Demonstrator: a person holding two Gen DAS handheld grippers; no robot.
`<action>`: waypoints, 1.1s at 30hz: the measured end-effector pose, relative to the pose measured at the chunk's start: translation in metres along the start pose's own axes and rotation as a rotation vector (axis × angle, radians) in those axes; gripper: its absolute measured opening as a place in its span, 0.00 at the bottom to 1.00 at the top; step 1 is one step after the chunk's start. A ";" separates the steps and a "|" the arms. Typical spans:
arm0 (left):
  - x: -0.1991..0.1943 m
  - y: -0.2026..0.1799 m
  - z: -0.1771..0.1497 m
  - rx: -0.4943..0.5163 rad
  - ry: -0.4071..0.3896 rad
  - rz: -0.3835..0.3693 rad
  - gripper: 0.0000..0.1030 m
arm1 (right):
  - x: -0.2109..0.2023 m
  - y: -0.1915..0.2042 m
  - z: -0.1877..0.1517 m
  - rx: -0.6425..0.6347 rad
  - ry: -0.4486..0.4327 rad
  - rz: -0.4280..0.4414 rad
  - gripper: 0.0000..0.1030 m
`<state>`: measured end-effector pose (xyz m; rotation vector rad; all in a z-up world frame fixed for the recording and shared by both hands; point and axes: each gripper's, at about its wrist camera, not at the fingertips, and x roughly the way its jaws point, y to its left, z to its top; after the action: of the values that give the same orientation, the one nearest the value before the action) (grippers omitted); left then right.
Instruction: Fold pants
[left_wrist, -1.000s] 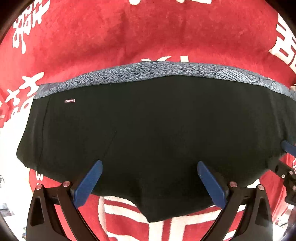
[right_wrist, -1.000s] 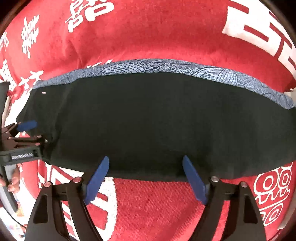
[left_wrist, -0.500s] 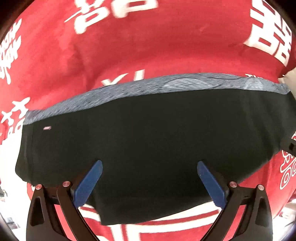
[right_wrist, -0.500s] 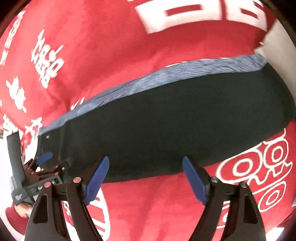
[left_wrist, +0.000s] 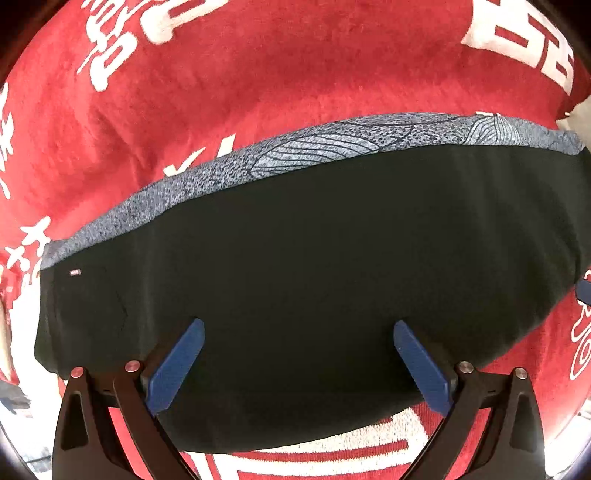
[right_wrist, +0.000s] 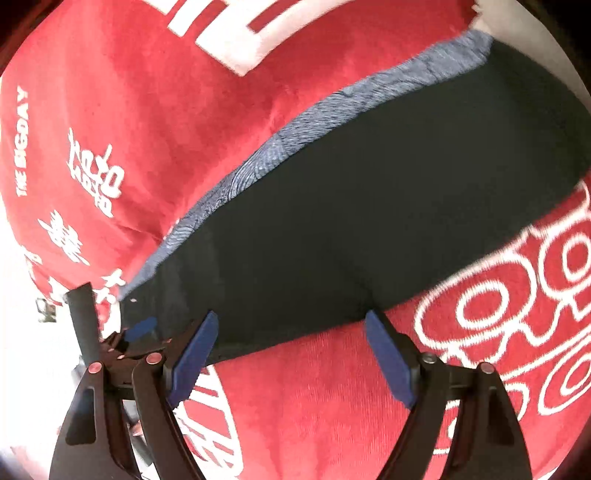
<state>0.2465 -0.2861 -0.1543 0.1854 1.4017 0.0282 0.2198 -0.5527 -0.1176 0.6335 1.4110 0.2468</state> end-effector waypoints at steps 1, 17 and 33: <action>-0.001 -0.002 0.000 0.003 -0.001 0.005 1.00 | -0.001 -0.003 -0.001 0.012 0.000 -0.001 0.83; -0.032 -0.084 0.038 0.029 -0.093 -0.107 1.00 | -0.052 -0.087 -0.021 0.291 -0.130 0.095 0.82; -0.003 -0.104 0.049 -0.063 -0.084 -0.108 1.00 | -0.050 -0.128 0.015 0.435 -0.387 0.254 0.81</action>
<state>0.2847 -0.3944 -0.1592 0.0576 1.3232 -0.0250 0.1991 -0.6867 -0.1452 1.1568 1.0104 0.0083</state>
